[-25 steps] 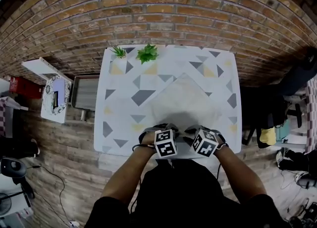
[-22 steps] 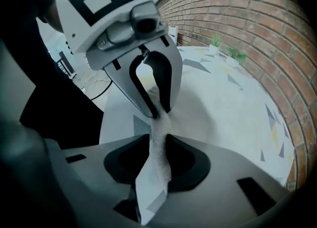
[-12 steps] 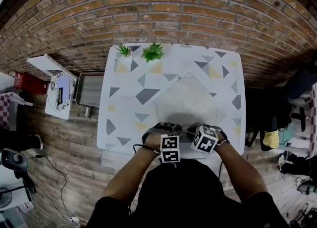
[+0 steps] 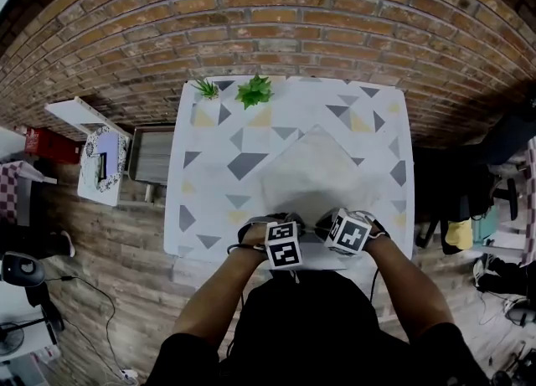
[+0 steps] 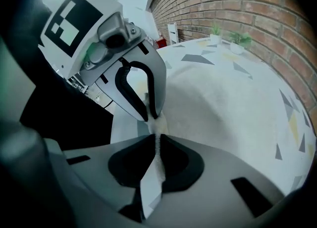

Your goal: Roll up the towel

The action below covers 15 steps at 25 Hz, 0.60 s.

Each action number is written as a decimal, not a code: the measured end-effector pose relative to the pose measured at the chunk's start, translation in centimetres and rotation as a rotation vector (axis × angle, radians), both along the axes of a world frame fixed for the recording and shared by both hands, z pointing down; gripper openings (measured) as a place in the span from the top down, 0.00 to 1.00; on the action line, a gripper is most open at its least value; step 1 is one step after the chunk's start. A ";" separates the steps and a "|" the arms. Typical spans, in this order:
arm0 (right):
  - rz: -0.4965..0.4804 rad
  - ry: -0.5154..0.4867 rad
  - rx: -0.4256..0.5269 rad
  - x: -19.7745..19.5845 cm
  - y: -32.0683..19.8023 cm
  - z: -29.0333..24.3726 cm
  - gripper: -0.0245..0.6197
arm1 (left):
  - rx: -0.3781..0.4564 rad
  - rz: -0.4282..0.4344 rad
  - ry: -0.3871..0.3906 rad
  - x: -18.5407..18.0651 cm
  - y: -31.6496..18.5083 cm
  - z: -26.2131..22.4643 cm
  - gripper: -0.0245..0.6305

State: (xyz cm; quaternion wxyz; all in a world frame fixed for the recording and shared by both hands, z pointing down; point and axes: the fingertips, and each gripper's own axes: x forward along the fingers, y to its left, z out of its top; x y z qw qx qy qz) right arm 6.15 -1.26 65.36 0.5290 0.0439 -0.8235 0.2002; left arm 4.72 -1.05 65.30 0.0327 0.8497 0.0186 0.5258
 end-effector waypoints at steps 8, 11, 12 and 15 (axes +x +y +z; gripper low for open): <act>0.012 -0.016 -0.007 -0.2 0.4 -0.4 0.89 | 0.195 0.073 -0.026 0.4 -0.5 -0.2 0.71; 0.029 -0.018 0.006 0.0 0.3 -0.4 0.89 | 0.153 0.068 -0.025 0.5 -0.1 0.3 0.81; 0.030 -0.012 0.031 0.1 0.1 -0.4 0.89 | 0.128 0.056 -0.017 0.6 0.0 0.3 0.84; 0.020 0.003 0.149 0.4 -0.5 -0.9 0.85 | 0.040 -0.006 0.014 0.6 -0.2 0.2 0.88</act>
